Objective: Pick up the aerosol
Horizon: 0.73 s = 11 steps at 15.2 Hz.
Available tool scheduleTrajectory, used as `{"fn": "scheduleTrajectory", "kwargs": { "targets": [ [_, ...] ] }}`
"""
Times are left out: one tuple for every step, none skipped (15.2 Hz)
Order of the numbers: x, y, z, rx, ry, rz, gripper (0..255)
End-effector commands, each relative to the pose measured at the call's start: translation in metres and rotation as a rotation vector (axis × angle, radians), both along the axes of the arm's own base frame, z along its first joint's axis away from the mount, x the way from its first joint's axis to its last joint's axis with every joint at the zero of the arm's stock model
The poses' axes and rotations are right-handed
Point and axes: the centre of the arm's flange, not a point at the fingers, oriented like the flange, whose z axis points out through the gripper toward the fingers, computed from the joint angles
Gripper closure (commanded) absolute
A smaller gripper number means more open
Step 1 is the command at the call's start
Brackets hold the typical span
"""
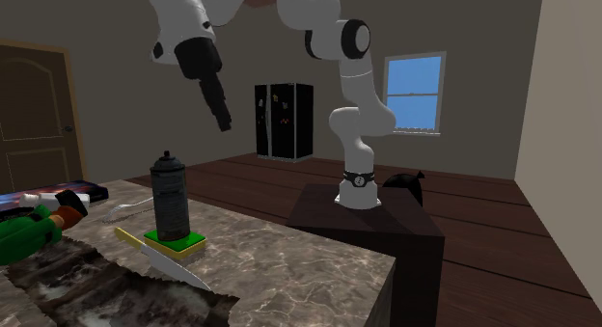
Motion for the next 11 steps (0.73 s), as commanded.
{"fn": "scheduleTrajectory", "kwargs": {
  "targets": [
    [-0.002,-0.026,-0.008,0.015,0.015,-0.074,0],
    [-0.003,-0.039,-0.013,0.023,0.022,-0.11,0],
    [-0.005,-0.052,-0.019,0.03,0.029,-0.146,0],
    [-0.007,-0.065,-0.024,0.038,0.037,-0.182,0],
    [-0.009,-0.077,-0.029,0.045,0.044,-0.218,0],
    [-0.012,-0.09,-0.035,0.053,0.051,-0.254,0],
    [-0.016,-0.102,-0.04,0.06,0.058,-0.29,0],
    [-0.02,-0.114,-0.046,0.068,0.066,-0.326,0],
    [-0.024,-0.127,-0.052,0.075,0.073,-0.362,0],
    [-0.029,-0.138,-0.057,0.083,0.08,-0.398,0],
    [-0.035,-0.15,-0.063,0.091,0.088,-0.435,0]
  ]
}}
